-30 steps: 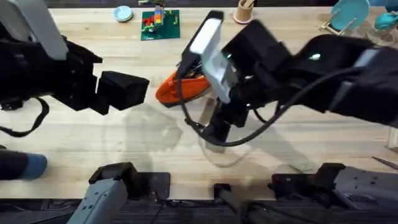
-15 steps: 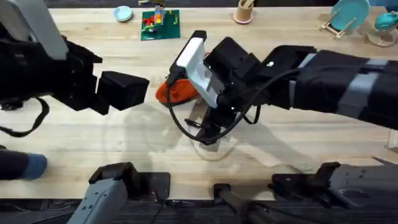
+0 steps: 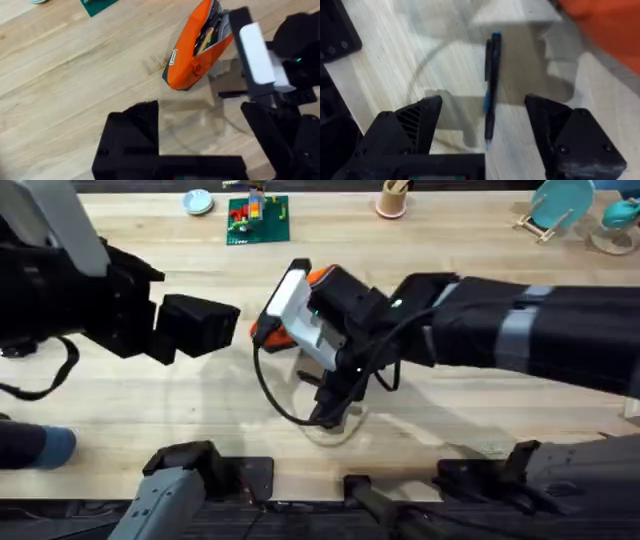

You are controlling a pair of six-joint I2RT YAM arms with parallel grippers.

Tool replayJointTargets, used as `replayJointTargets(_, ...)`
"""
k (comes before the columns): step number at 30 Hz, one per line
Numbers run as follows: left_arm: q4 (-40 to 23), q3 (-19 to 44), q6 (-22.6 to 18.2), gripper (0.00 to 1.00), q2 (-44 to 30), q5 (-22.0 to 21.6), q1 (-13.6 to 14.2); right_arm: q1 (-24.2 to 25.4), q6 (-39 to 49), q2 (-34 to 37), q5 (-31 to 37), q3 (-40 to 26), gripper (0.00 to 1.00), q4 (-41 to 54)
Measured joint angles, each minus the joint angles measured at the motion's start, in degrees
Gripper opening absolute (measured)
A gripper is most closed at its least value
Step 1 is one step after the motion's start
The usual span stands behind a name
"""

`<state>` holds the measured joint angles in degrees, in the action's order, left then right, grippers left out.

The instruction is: Unzip the bag, pick up the pens from the table one at a time and place them inside, then zip the bag closed.

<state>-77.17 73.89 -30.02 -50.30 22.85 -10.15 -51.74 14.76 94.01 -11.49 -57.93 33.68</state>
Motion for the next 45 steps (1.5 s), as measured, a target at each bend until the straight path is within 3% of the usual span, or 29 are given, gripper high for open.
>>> replayJointTargets(11, 0.0, 0.0, 0.0, 0.995, 0.0, 0.0, 0.0, -2.3, -2.6, 1.2, 4.4, 0.0, 0.996, -0.7)
replayJointTargets(17, 0.0, 0.0, 0.0, 0.994, 0.0, 0.0, 0.0, -3.9, -2.8, 1.7, 8.1, -0.2, 0.888, -0.7)
replayJointTargets(22, 0.0, 0.0, 0.0, 0.995, 0.0, 0.0, 0.0, -4.1, -2.8, 1.8, 9.9, -0.2, 0.709, -1.1)
replayJointTargets(26, 0.0, 0.0, 0.0, 0.995, 0.0, 0.0, 0.0, -4.0, -2.8, 1.8, 10.3, -0.3, 0.486, -1.3)
replayJointTargets(35, 0.0, 0.0, 0.0, 0.995, 0.0, 0.0, 0.0, -4.0, -2.8, 1.8, 10.6, -0.3, 0.085, -1.4)
replayJointTargets(37, 0.0, 0.0, 0.0, 0.994, 0.0, 0.0, 0.0, -4.0, -2.8, 1.8, 10.6, -0.5, 0.044, -1.5)
replayJointTargets(45, 0.0, 0.0, 0.0, 0.994, 0.0, 0.0, 0.0, -4.0, -2.8, 1.8, 10.6, -0.5, 0.04, -1.5)
